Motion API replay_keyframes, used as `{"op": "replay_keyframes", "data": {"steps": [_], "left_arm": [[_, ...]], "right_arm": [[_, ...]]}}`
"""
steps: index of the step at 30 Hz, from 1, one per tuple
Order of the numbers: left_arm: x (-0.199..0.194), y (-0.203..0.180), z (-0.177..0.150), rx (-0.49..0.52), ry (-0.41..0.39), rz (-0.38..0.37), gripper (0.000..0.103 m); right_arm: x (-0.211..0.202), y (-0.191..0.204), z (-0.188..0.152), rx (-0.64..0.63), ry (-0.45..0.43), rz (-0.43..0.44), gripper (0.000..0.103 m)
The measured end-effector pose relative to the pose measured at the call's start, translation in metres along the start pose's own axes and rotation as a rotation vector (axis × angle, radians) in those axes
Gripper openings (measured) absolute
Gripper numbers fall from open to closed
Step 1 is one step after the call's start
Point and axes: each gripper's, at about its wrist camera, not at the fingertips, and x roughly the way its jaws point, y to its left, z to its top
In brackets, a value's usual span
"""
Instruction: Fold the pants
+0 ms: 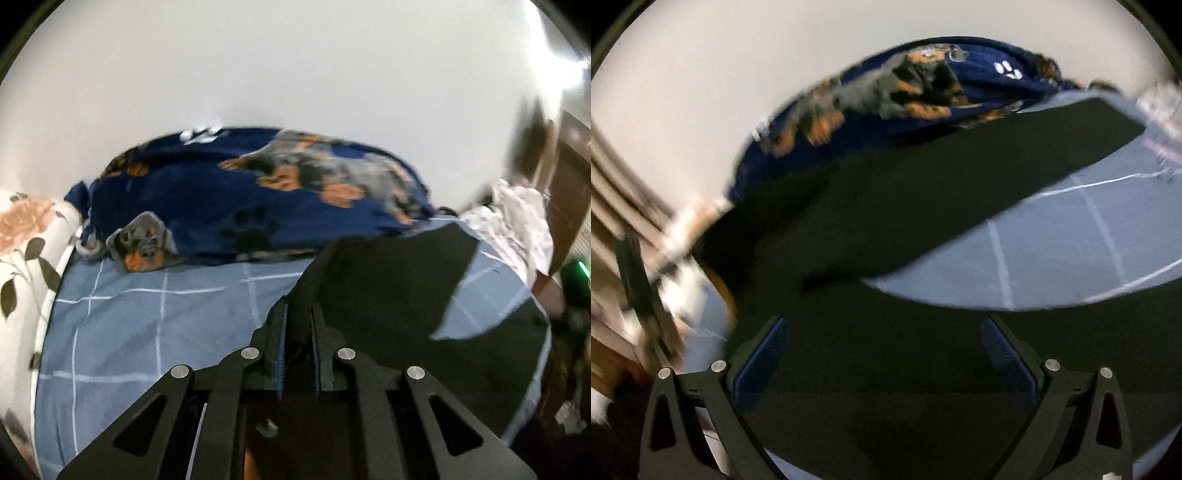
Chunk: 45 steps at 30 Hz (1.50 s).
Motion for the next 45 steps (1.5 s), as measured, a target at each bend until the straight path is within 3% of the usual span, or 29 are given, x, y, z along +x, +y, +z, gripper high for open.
{"op": "replay_keyframes", "data": {"steps": [6,11,16,18,19,20,24,31,38,45], "left_arm": [[-0.043,-0.051,-0.041,0.023,-0.014,-0.021,0.011],[-0.052,-0.069,-0.07,-0.029,0.015,-0.039,0.011],[-0.051,-0.067,-0.085,-0.104,0.046,-0.051,0.011],[-0.051,-0.066,-0.088,-0.114,0.053,-0.051,0.012],[-0.05,-0.065,-0.088,-0.116,0.056,-0.046,0.012],[-0.049,-0.064,-0.088,-0.116,0.061,-0.044,0.012],[-0.052,-0.055,-0.091,-0.128,0.073,-0.006,0.012],[-0.056,-0.032,-0.122,-0.123,0.185,0.064,0.014],[-0.064,-0.033,-0.146,-0.118,0.221,0.113,0.014],[-0.067,-0.03,-0.165,-0.102,0.235,0.162,0.015]], "right_arm": [[0.031,-0.007,0.041,0.167,0.022,0.205,0.099],[0.075,-0.022,0.072,0.257,0.079,0.229,0.081],[0.111,-0.045,0.098,0.363,0.092,0.238,0.074],[0.118,-0.048,0.11,0.369,0.09,0.237,0.054],[0.119,-0.049,0.113,0.37,0.097,0.22,0.016],[0.118,-0.049,0.113,0.382,0.106,0.188,0.008],[0.088,-0.046,0.088,0.326,0.076,0.172,0.006],[0.018,-0.047,-0.017,0.26,0.097,0.174,0.006],[0.011,-0.052,-0.097,0.299,0.194,0.15,0.005],[0.02,-0.065,-0.13,0.344,0.246,0.147,0.005]]}}
